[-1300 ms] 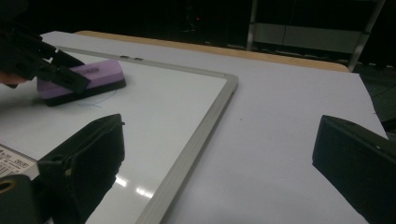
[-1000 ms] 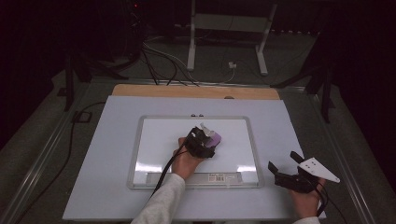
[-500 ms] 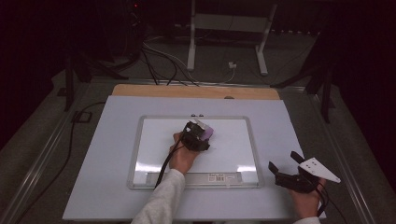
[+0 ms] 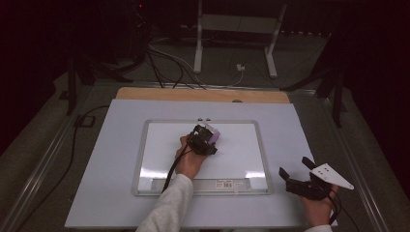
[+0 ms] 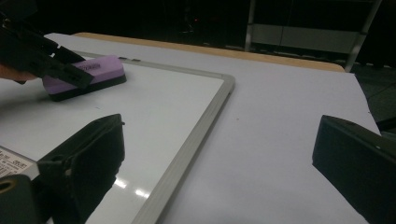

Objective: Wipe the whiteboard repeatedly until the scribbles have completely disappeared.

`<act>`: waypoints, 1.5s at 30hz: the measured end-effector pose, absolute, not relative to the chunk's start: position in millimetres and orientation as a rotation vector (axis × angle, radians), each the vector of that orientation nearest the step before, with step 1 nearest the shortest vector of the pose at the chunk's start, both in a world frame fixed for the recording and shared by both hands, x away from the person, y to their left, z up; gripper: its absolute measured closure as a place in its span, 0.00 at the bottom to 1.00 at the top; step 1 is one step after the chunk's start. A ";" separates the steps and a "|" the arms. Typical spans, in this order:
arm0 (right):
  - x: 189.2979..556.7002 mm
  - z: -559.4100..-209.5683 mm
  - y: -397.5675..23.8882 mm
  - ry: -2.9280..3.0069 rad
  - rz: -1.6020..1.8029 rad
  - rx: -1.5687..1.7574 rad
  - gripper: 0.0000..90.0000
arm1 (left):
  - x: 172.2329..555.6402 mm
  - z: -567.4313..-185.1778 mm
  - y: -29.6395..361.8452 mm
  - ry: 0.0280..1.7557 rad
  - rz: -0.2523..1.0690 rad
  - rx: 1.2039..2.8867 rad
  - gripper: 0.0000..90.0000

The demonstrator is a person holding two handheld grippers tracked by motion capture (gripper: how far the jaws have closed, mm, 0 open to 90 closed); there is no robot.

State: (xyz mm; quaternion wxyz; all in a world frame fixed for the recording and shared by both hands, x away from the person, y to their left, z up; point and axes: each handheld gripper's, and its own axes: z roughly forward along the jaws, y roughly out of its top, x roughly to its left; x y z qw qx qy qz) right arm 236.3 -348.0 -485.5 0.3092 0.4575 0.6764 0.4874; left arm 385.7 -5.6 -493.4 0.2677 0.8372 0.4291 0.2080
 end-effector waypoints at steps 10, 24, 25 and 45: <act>236.7 -486.0 -346.1 1.795 1.287 1.209 0.02 | 358.8 -492.6 -27.6 0.928 0.445 2.331 0.47; 235.7 -485.6 -348.2 1.786 1.289 1.210 0.02 | 372.6 -491.9 -8.4 1.080 0.541 2.305 0.47; 235.7 -485.5 -348.4 1.786 1.288 1.210 0.02 | 375.6 -491.9 -3.6 1.109 0.549 2.296 0.47; 235.2 -485.3 -349.1 1.782 1.288 1.213 0.02 | 372.3 -492.1 47.2 1.305 0.593 2.204 0.47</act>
